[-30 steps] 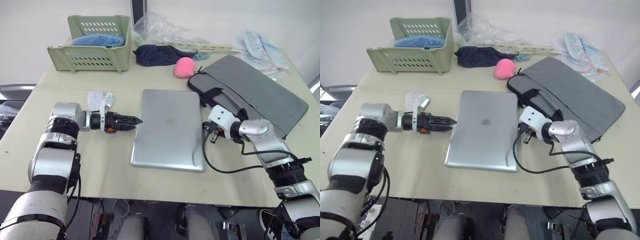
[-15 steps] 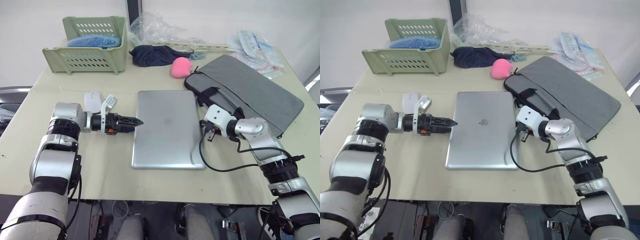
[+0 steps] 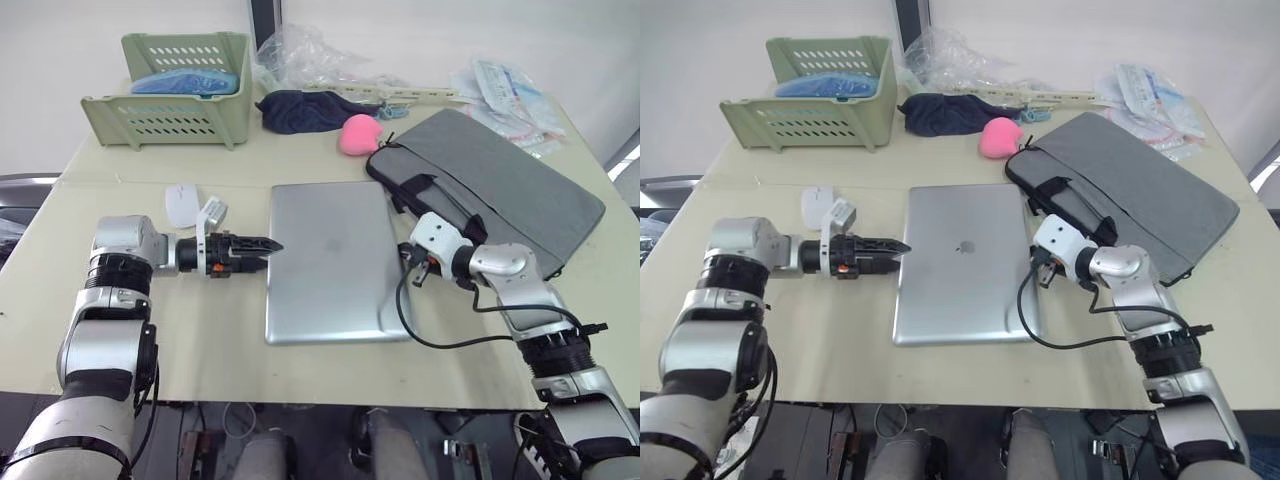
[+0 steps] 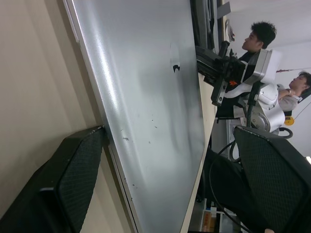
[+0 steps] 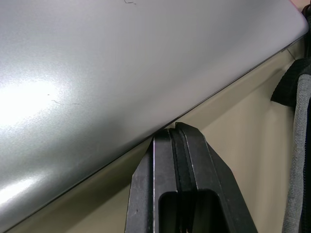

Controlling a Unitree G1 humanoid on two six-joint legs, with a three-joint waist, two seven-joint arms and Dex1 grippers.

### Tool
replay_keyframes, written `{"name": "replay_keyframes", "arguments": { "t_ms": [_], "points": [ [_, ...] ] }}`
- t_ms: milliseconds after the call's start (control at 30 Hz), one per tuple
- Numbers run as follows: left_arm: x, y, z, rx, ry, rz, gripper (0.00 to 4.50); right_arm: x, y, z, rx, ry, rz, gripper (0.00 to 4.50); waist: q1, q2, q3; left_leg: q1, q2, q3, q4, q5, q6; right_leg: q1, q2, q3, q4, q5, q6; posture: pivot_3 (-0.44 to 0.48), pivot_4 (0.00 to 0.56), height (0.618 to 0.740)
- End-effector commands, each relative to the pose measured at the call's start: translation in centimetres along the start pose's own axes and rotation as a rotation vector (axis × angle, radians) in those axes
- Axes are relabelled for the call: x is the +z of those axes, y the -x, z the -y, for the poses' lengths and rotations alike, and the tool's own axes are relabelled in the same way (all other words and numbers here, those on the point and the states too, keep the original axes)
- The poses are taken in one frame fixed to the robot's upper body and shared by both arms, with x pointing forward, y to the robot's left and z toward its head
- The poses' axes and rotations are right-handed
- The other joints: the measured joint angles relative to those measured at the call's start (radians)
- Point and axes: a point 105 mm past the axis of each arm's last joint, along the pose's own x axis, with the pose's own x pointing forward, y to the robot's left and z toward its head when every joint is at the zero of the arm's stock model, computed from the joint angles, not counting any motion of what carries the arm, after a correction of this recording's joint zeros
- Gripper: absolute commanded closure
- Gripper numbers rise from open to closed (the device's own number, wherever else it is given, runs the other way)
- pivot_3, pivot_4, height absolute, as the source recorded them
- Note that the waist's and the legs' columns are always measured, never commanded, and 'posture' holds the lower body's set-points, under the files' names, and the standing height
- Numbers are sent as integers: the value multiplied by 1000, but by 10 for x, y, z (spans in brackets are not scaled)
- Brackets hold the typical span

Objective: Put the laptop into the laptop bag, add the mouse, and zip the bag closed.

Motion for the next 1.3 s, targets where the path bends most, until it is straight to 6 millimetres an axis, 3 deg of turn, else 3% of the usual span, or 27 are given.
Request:
{"name": "replay_keyframes", "arguments": {
  "t_ms": [33, 367, 633, 833, 1100, 1300],
  "points": [
    [-13, -30, 24, -174, 17, -65, 0, 30, -17, -34, 137, 29, 121, 4425, 0, 0, 0, 0, 0, 0, 0, 0, 0, 0, 0, 0, 0, 0, 0, 0, 150, 740],
    [-16, -34, 8, -18, 51, -59, 0, 31, -16, -35, 136, 48, 119, 4425, 2, 1, -1, 2, 0, 0, 1, 0, 0, 1, 2, 10, 0, 0, 0, 0, 150, 740],
    [-18, -43, 25, -87, 131, -88, 0, 28, -15, -37, 135, 49, 111, 4425, -2, 1, -1, 2, 0, -1, 1, 0, -1, 0, 3, 11, 0, 0, 0, 0, 150, 740],
    [-22, -40, 22, -67, 116, -87, 0, 28, -15, -35, 133, 49, 111, 4425, -1, 1, -1, 1, 0, -1, 0, 0, -2, 0, 3, 11, 0, 0, 0, 0, 150, 740],
    [-19, -25, 17, -30, 100, -47, 0, 21, -14, -37, 137, 45, 94, 4425, -3, 1, -1, 1, 1, -1, 0, 0, -2, 0, 4, 11, 0, 0, 0, 0, 150, 740],
    [-10, 0, 17, 12, 81, -2, 0, 18, -13, -38, 141, 43, 90, 4425, -13, 1, -1, 1, 3, 0, 0, -1, -3, -1, 6, 11, 0, 0, 0, 0, 150, 740]
  ]
}}
